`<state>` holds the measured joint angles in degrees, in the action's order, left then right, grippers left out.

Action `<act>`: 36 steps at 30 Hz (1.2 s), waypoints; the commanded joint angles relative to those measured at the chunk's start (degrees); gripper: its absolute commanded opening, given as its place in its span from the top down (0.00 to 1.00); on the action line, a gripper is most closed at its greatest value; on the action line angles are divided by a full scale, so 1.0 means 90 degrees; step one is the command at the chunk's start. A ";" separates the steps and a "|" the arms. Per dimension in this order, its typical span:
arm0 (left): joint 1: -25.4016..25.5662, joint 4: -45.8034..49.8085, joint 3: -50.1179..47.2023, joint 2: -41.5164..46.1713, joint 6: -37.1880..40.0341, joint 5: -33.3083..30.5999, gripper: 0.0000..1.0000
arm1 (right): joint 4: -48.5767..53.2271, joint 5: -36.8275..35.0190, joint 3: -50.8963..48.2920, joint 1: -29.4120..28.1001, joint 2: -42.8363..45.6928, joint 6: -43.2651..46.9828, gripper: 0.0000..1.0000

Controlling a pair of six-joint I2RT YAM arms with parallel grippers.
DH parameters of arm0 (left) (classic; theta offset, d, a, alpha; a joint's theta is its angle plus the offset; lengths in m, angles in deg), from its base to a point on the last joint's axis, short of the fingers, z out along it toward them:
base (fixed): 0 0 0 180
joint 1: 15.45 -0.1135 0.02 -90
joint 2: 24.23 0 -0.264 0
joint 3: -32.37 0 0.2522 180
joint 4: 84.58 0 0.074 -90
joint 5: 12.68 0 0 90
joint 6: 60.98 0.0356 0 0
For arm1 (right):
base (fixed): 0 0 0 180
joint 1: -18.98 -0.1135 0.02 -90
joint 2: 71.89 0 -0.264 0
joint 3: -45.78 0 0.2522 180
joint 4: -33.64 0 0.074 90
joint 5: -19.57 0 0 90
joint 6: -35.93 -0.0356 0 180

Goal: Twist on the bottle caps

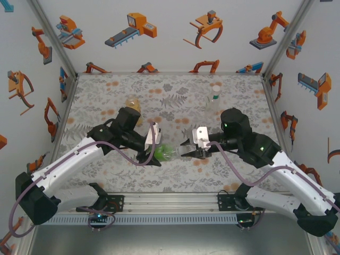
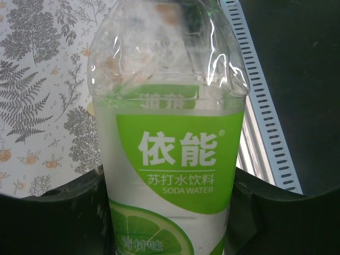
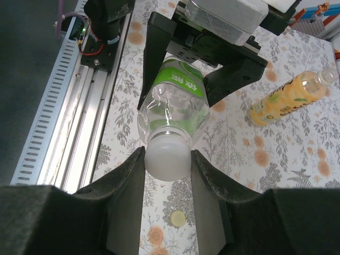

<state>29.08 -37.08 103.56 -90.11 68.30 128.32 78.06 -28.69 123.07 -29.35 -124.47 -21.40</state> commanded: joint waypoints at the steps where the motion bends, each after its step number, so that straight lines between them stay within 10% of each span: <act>1: 0.0025 -0.0233 0.0285 0.0101 0.0291 0.0744 1.00 | -0.0064 0.0143 -0.0017 -0.0103 -0.0030 0.0083 1.00; 13: 0.0023 -0.0233 0.0218 0.0237 0.0469 0.1171 1.00 | -0.0569 0.0398 -0.0204 -0.0116 0.0120 -0.0297 1.00; 20: 0.0030 -0.0692 0.0079 0.0416 0.0089 0.0271 1.00 | -0.0953 0.0004 -0.0229 -0.0118 -0.0063 -0.1440 1.00; 36: 0.0029 -0.1868 -0.0503 0.0875 -0.0414 -0.0767 1.00 | -0.4405 -0.2256 -0.1900 -0.0116 0.0337 -0.7106 1.00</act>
<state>28.32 -45.26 99.11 -83.43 66.03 119.44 48.53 -41.81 108.99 -29.90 -120.23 -69.03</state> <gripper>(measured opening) 0.547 0.368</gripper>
